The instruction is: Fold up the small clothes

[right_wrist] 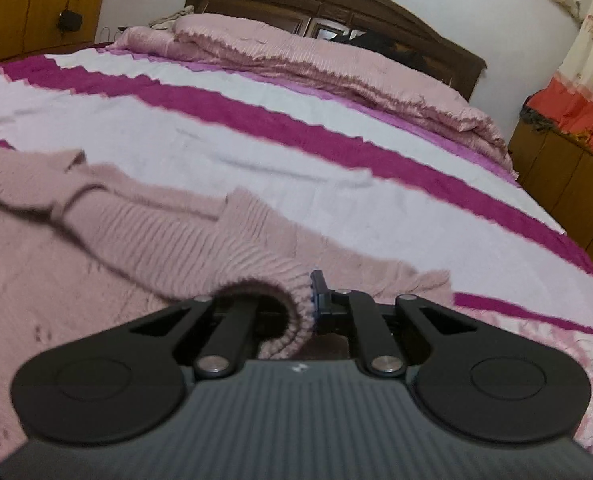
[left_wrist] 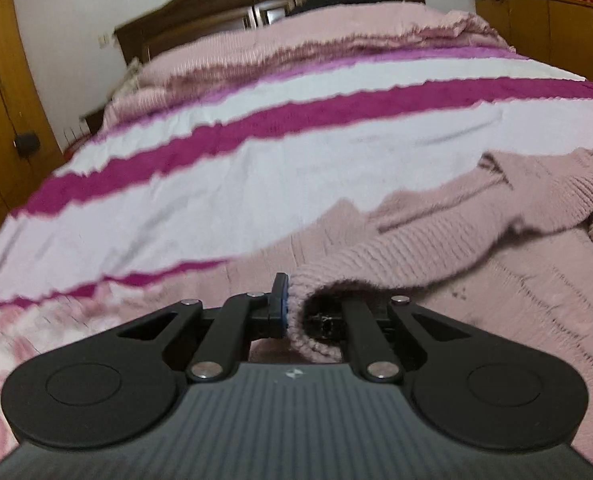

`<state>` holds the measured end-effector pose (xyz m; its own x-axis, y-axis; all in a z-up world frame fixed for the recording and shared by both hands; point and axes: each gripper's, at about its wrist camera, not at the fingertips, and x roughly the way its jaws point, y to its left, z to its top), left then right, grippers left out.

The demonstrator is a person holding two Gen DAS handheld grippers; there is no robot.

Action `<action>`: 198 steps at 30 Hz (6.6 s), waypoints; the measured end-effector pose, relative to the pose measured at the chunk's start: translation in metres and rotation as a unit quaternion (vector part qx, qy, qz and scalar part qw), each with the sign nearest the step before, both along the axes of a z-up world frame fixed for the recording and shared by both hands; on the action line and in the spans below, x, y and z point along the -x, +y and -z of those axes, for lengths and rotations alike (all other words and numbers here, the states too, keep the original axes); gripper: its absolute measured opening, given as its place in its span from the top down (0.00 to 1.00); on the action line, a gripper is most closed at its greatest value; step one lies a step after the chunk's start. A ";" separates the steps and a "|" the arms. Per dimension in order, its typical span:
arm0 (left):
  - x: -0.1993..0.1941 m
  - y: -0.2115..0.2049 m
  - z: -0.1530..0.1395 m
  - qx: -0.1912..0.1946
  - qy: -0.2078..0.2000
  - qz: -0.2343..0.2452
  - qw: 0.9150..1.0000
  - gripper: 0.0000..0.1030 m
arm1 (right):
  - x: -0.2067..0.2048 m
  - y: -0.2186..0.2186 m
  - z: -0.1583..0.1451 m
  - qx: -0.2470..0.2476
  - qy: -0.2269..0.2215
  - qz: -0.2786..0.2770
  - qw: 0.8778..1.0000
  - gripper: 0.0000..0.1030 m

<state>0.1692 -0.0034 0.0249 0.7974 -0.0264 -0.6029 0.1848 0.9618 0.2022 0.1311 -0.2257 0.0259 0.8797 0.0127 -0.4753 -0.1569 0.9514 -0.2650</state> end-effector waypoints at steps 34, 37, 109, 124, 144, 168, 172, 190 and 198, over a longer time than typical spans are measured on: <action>0.114 -0.005 -0.038 -0.013 0.024 0.091 0.995 0.33 | 0.081 -0.019 -0.039 0.004 0.021 -0.072 0.997 0.54; 0.110 -0.017 -0.024 -0.048 0.019 0.103 0.993 0.33 | 0.075 -0.017 -0.035 0.012 0.024 -0.084 0.996 0.54; 0.061 0.090 -0.042 0.040 0.019 -0.121 0.992 0.29 | -0.044 -0.101 -0.012 -0.156 0.063 0.078 0.983 0.88; 0.103 0.077 -0.064 0.097 0.065 -0.121 0.986 0.27 | 0.042 -0.141 -0.038 -0.299 0.081 0.085 0.947 0.33; 0.125 0.079 -0.043 0.105 0.129 -0.165 0.972 0.26 | 0.039 -0.144 0.010 -0.415 0.123 0.034 0.901 0.34; 0.134 0.077 -0.049 0.099 0.132 -0.170 0.972 0.26 | 0.041 -0.151 0.029 -0.468 0.083 0.038 0.879 0.65; 0.137 0.078 -0.051 0.089 0.128 -0.170 0.973 0.26 | 0.039 -0.150 0.024 -0.478 0.085 0.042 0.873 0.67; 0.153 0.116 -0.064 0.105 0.097 -0.200 0.969 0.26 | 0.052 -0.085 -0.059 -0.475 0.005 0.002 0.880 0.76; 0.165 0.144 -0.073 0.113 0.076 -0.216 0.967 0.26 | 0.063 -0.013 -0.103 -0.425 -0.021 -0.043 0.904 0.77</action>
